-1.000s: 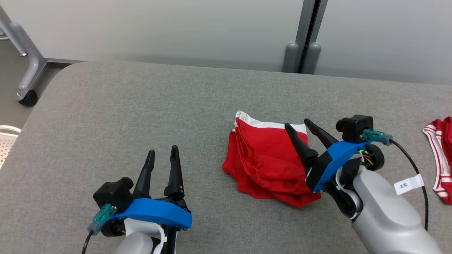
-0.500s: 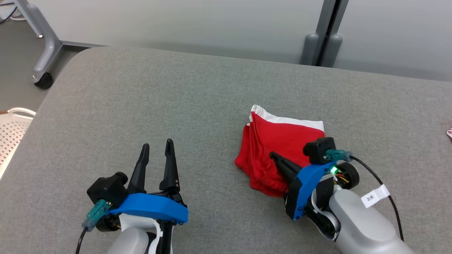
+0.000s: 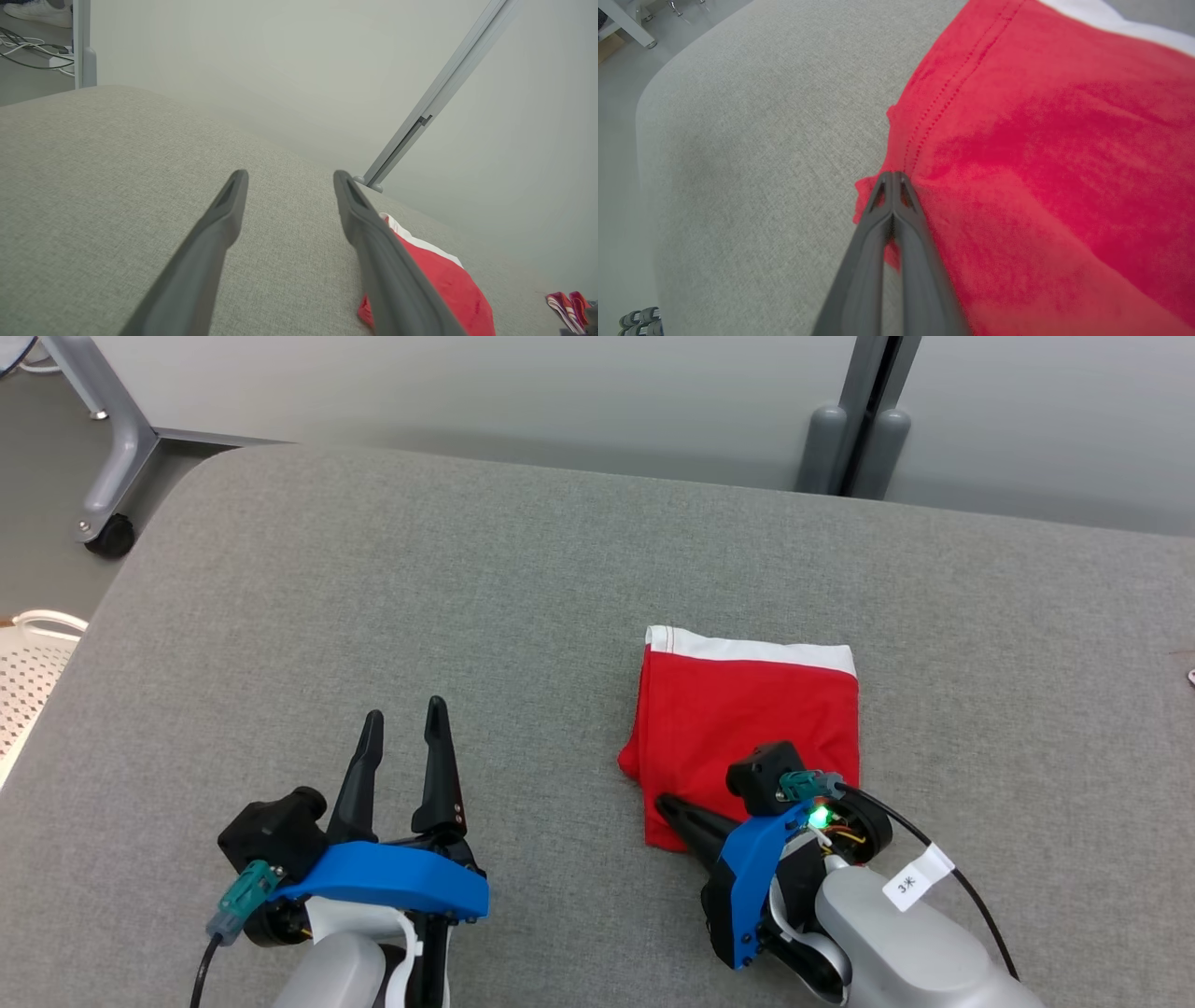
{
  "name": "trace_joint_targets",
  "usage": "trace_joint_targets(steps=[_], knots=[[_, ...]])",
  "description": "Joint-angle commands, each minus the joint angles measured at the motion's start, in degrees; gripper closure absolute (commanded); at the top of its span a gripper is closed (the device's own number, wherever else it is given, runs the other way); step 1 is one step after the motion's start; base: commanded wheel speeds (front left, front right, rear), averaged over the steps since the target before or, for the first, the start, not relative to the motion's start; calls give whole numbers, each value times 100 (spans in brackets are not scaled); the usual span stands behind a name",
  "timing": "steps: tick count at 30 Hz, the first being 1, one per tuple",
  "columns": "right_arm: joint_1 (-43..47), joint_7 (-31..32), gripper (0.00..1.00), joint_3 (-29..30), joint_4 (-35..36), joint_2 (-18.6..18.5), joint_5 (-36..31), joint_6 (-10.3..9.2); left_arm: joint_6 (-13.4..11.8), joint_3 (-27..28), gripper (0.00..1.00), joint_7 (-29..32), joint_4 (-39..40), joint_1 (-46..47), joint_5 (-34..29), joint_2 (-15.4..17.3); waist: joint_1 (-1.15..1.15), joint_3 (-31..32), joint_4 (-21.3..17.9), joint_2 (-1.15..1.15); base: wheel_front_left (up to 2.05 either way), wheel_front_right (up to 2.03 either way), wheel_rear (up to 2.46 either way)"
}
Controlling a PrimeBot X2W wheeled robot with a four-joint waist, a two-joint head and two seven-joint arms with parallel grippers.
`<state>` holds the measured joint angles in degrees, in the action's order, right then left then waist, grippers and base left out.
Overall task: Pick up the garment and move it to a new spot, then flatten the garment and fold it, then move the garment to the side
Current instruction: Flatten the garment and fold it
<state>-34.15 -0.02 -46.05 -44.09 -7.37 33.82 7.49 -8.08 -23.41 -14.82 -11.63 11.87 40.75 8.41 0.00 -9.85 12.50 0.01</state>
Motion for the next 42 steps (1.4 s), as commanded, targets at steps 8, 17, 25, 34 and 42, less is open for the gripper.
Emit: trace_joint_targets(steps=[8,17,25,34,42], knots=[[-258,-762,0,7,12,57,130,1,61,83,0,-31,-43,78,-70,47,0,154,-209,-1,0,0,0],[-68,-1454,0,1175,-76,67,-47,1,159,-4,0,-33,-272,240,-234,66,0,485,-484,-1,0,0,0],[799,-1519,0,2962,587,148,-860,1,132,-168,0,-36,-748,257,-511,117,0,747,-719,-1,0,0,0],[2171,-1522,0,4284,1588,425,-2079,1,238,-114,0,-41,-1235,25,-598,248,0,987,-810,-1,0,0,0],[2619,-1518,0,4369,1997,441,-2124,1,180,110,0,-41,-1229,-325,-741,300,0,1019,-832,-1,0,0,0]])
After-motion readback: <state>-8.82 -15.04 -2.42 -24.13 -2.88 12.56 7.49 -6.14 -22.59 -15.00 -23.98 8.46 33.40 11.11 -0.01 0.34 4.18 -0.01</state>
